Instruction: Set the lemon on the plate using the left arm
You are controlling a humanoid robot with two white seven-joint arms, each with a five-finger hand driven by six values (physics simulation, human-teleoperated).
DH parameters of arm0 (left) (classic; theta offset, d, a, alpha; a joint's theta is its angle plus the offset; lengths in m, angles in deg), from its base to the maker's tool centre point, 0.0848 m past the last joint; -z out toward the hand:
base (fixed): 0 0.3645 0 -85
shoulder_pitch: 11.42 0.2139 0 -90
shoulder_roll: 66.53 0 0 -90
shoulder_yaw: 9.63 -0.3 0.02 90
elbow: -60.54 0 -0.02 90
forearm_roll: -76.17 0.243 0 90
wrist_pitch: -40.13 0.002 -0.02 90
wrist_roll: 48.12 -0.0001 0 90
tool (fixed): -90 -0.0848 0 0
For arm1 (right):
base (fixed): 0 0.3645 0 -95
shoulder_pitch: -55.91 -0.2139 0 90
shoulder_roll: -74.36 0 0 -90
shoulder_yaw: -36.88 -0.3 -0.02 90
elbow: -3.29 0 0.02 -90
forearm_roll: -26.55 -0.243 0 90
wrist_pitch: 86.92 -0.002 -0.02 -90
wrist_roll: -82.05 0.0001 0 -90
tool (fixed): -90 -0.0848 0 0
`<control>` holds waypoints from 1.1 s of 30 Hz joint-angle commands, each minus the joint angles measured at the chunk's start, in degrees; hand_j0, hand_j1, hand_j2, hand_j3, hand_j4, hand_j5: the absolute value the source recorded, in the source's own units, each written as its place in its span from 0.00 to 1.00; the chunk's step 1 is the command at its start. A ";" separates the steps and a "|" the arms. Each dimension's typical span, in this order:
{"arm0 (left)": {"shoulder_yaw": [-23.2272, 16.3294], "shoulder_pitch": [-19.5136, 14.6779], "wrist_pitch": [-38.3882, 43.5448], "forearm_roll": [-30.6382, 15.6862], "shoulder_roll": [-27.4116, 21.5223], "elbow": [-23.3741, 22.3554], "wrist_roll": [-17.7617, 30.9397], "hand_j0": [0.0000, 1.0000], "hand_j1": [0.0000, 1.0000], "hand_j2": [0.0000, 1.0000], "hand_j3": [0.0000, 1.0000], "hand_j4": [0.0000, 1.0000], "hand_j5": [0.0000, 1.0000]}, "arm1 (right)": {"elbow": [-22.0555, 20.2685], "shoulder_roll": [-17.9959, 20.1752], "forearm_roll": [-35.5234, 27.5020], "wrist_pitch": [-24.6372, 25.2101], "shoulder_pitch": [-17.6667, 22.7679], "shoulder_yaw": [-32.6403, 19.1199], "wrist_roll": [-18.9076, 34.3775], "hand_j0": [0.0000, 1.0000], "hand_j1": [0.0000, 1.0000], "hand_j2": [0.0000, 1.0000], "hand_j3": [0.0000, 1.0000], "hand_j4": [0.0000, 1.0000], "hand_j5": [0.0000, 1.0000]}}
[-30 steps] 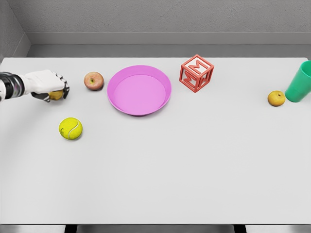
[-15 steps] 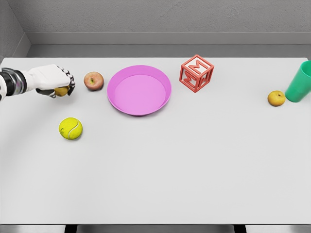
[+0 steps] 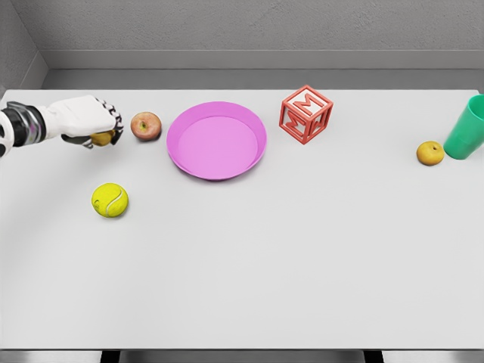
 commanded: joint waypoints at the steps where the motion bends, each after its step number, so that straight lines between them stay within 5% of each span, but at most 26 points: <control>1: 0.16 0.00 0.13 -0.54 -0.04 1.36 -0.04 0.39 0.39 0.39 0.39 0.39 0.39 | 0.00 0.00 0.01 0.00 0.00 0.01 0.01 1.00 1.00 1.00 1.00 1.00 1.00; 33: 0.16 0.44 0.13 -1.07 0.75 7.25 -0.04 0.40 0.40 0.40 0.40 0.40 0.40 | 0.09 0.00 0.01 0.00 0.00 0.01 0.01 1.00 1.00 1.00 1.00 1.00 1.00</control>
